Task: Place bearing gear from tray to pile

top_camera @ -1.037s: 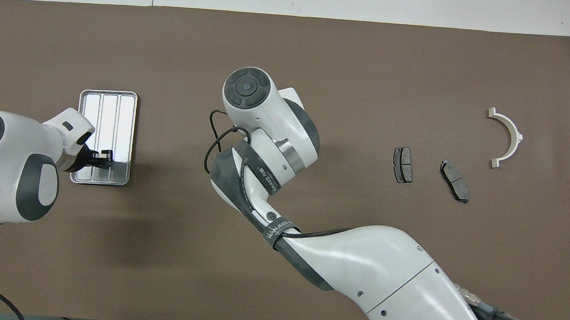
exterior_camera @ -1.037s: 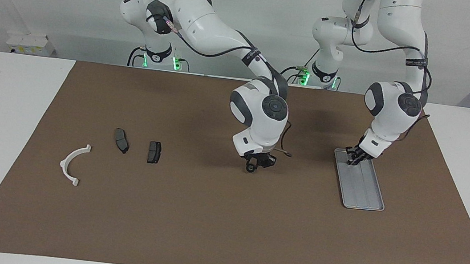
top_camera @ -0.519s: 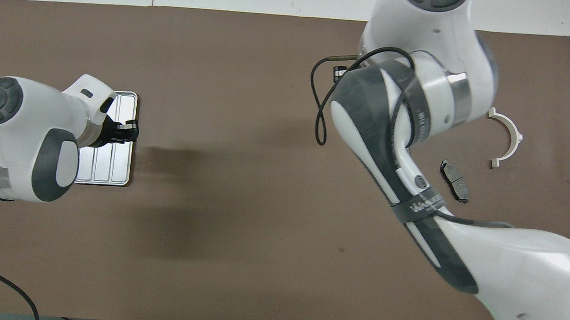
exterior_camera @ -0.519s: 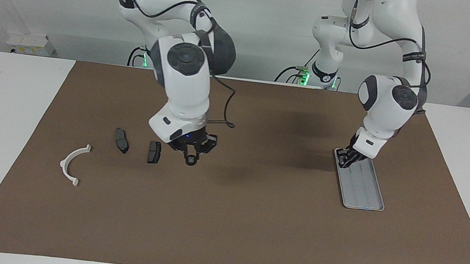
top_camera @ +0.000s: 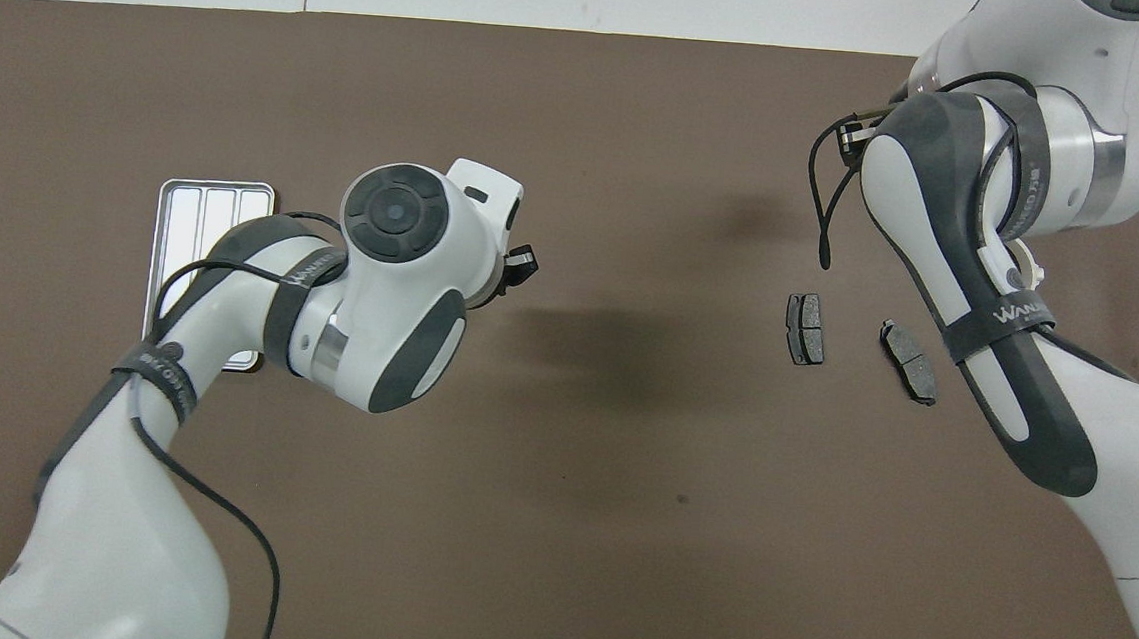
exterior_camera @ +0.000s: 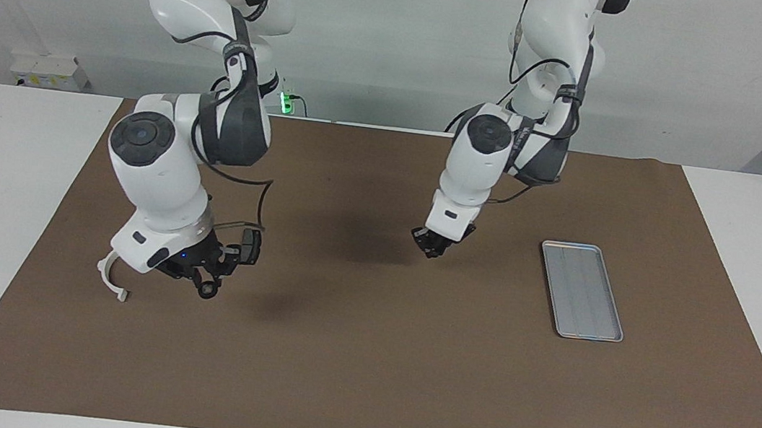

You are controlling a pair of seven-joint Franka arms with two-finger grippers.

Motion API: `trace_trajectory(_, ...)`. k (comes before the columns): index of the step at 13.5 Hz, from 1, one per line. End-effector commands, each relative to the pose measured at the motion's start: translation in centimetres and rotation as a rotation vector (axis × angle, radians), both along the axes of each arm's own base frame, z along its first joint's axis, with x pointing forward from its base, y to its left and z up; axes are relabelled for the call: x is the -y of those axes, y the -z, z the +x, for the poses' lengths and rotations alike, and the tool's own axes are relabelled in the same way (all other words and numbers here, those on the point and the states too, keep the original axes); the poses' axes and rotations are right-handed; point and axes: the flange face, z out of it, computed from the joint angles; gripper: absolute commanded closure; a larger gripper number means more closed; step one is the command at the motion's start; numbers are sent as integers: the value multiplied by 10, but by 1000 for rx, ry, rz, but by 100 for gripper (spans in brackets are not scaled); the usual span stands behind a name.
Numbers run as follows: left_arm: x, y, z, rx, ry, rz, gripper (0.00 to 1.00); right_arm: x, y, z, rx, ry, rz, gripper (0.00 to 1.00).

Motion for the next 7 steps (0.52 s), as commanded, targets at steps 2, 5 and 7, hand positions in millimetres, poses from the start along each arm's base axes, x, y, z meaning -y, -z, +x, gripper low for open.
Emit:
trace_trajectory(2,5,25,22,27,-26,14,100,22,56,-13,39,-49,6,100)
trace_trajectory(5,8,37,13,30,-25,19,100,51,91,-4,65,-84,7,100)
trace_trajectory(7,18,48,2,27,-30,20,100,56,99,-3,69,-81,8,100)
